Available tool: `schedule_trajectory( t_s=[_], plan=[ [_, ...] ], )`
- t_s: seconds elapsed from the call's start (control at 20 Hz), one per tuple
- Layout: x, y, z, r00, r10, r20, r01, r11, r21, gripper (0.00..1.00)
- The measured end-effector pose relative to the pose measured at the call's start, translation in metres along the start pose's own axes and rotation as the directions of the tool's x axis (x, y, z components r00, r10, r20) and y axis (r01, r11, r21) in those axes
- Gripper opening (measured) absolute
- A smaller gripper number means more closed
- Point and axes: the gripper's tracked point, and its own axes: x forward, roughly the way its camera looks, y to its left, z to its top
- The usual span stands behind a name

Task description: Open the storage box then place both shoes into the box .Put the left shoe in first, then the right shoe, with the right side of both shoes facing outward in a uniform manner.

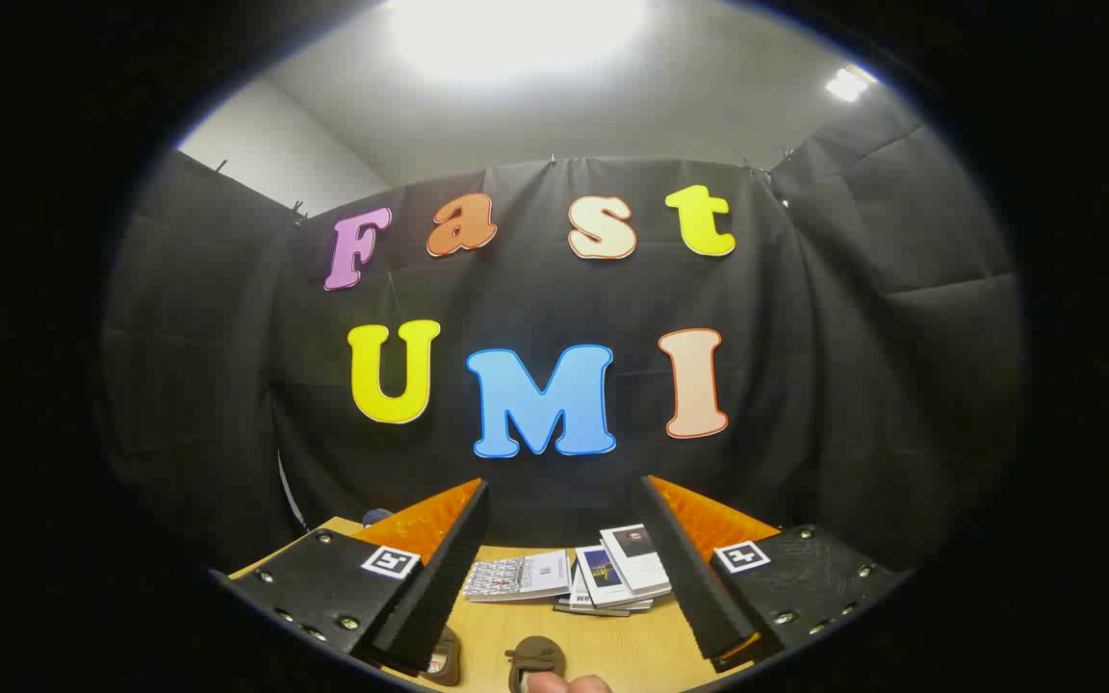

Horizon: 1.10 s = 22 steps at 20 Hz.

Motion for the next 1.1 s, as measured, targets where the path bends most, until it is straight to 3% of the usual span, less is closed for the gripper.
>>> schedule_trajectory(
  t_s=[1.1],
  plan=[
    [0.011, 0.008, -0.021, 1.000, 0.015, -0.015, -0.015, 1.000, -0.007, 0.96]
  ],
)
